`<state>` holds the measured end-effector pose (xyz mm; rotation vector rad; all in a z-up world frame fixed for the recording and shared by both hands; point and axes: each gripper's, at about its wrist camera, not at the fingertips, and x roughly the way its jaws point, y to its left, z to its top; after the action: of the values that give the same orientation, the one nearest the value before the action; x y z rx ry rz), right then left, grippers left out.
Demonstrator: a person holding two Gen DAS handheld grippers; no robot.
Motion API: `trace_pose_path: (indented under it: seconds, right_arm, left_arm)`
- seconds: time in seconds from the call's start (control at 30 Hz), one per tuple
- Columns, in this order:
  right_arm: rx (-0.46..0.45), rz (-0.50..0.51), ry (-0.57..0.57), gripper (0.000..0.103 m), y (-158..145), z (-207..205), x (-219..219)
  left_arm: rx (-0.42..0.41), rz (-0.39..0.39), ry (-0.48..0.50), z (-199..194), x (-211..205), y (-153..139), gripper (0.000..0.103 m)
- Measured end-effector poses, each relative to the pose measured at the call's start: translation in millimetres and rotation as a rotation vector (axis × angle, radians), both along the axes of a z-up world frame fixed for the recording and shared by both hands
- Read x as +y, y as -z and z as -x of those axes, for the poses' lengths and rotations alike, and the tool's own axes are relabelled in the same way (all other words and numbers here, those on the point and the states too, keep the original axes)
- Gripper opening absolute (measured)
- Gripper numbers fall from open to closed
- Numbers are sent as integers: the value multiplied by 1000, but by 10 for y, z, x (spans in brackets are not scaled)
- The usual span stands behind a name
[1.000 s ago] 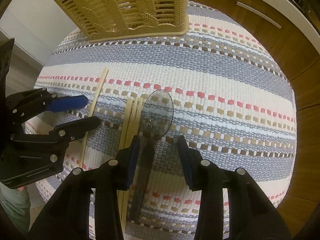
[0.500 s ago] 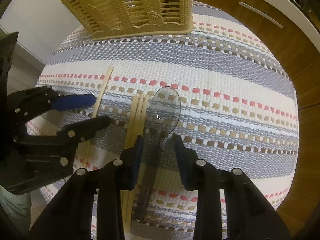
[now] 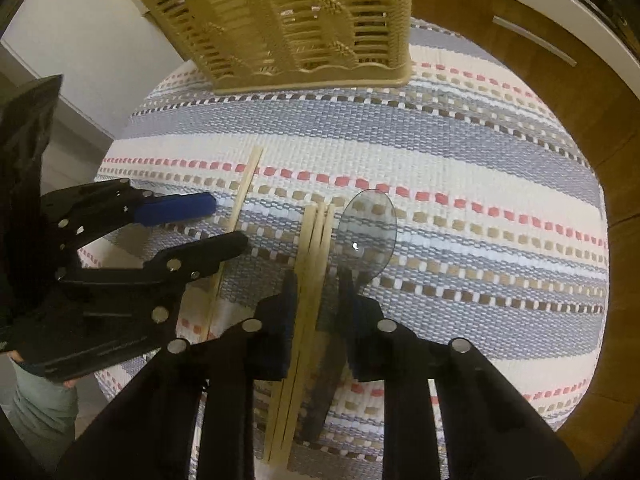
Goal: Organize utensils
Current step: 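Grasp a single chopstick with the left tool while the right tool holds chopsticks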
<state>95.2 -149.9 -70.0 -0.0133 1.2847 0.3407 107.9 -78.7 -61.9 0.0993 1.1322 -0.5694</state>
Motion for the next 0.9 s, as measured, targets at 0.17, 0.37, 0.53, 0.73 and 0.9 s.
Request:
trace_pose_path:
  seconds: [0.17,0.37,0.53,0.73,0.9]
  right_arm:
    - [37,-14,16,16,79,-69,21]
    - [44,13,4,16,131,-67,146]
    - [60,82,-21,16,197,-45,287]
    - [59,97,-11,16,229,-20,375]
    - [64,131,-29,16,240,-51,481]
  left_arm:
    - [3,7,-5,10,126,-1,38]
    - [6,18,-10,-3,161,-4,38]
    - [7,17,-13,9,193,-13,38]
    - [15,6,-12,-1,209,-37,38]
    - [22,-82,3,-31,30,-46,39]
